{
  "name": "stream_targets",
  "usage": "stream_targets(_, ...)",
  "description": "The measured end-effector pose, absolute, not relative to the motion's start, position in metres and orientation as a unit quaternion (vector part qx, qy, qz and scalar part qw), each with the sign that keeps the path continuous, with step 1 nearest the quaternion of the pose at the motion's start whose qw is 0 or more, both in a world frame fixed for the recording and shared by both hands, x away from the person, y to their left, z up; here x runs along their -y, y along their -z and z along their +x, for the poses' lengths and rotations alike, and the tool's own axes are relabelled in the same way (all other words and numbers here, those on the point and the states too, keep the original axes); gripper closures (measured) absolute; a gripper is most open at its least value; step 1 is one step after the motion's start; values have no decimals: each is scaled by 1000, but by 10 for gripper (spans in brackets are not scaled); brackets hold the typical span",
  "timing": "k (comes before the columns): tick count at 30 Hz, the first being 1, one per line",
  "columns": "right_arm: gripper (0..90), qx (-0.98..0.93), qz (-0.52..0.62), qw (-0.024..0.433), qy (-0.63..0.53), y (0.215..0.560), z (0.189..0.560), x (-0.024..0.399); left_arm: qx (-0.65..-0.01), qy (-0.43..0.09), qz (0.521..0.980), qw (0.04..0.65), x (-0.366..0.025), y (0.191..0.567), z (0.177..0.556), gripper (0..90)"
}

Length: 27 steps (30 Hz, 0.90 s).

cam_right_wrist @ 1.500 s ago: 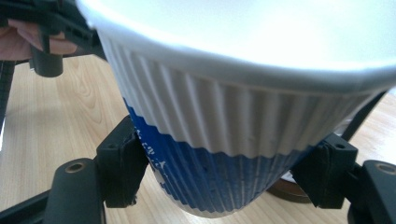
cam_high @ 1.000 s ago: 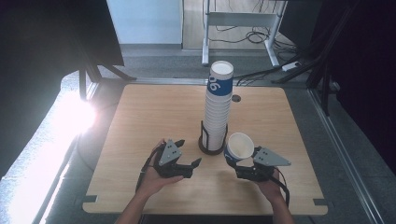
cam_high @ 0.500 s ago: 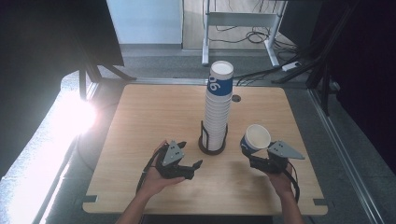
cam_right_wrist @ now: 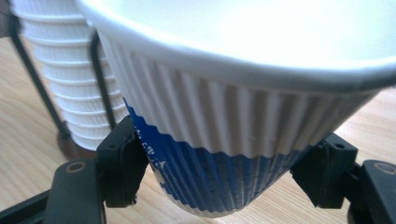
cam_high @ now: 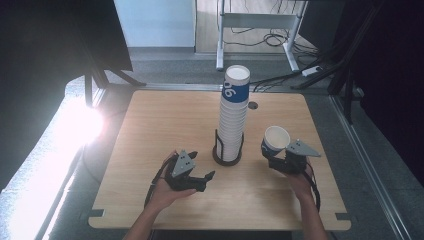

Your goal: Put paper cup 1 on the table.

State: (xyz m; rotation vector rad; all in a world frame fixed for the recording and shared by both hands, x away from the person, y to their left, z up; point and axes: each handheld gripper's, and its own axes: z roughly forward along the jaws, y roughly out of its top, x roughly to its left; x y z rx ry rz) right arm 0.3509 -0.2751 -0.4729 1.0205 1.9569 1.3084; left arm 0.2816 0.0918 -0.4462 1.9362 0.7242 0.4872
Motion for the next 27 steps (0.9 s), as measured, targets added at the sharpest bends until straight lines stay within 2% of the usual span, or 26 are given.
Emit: stream_targets(27, 268, -758, 454, 250, -395, 498, 374, 280, -303, -196, 797, 483, -95, 452, 281, 148)
